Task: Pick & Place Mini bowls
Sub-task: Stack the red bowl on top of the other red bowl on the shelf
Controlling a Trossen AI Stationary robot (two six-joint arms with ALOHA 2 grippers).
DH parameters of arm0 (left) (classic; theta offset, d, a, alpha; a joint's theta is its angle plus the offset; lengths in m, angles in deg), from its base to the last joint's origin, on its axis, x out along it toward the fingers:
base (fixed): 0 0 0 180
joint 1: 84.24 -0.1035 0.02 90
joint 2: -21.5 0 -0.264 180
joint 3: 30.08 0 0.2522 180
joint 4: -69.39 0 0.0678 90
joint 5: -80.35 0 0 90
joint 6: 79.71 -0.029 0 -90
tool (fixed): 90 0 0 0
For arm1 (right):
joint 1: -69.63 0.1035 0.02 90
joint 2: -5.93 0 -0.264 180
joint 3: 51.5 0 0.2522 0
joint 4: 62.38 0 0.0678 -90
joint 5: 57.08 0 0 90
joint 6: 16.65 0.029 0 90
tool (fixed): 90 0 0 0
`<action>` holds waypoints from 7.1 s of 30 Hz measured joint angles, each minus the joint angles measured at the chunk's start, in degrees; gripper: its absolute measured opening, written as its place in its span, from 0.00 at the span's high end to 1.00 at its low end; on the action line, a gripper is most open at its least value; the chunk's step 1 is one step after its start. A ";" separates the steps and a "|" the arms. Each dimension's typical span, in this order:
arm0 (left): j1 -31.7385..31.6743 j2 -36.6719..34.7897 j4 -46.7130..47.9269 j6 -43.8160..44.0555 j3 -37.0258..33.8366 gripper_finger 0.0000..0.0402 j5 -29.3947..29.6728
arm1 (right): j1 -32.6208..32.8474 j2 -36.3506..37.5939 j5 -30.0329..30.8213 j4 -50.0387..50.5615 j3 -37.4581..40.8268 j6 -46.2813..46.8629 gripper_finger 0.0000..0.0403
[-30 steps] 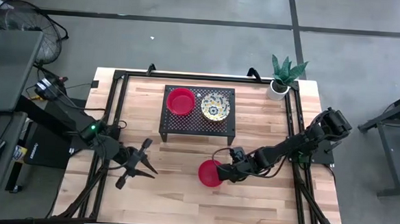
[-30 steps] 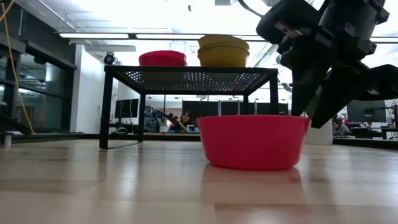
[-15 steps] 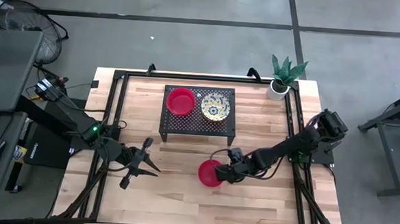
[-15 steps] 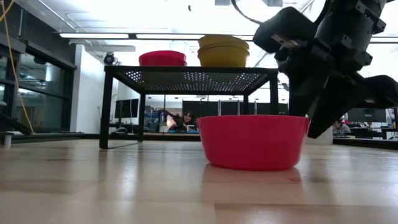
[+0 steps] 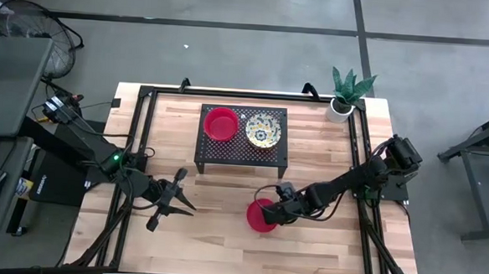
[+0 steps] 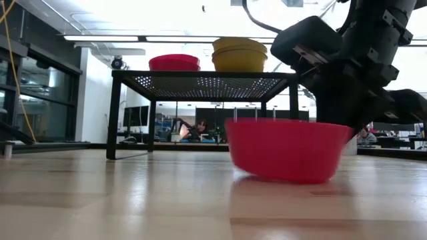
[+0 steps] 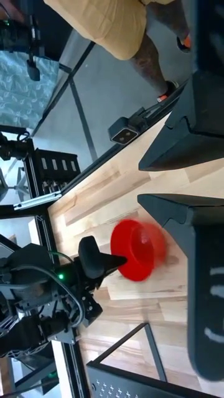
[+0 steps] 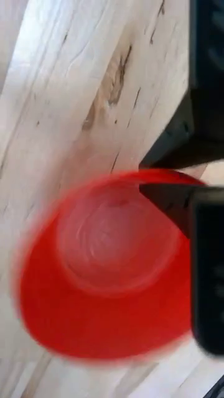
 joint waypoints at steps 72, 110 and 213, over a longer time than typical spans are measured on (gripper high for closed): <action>-8.30 14.37 -39.00 -12.31 0.04 0.84 26.86 | -0.31 -0.02 73.74 10.36 -40.74 -80.61 1.00; -18.44 16.15 -47.44 -19.52 0.11 0.35 31.05 | -3.07 2.51 74.24 10.37 -39.34 -83.81 1.00; -28.88 6.71 56.28 30.40 38.44 1.00 16.39 | 5.20 20.65 34.85 37.68 -39.41 -64.17 0.55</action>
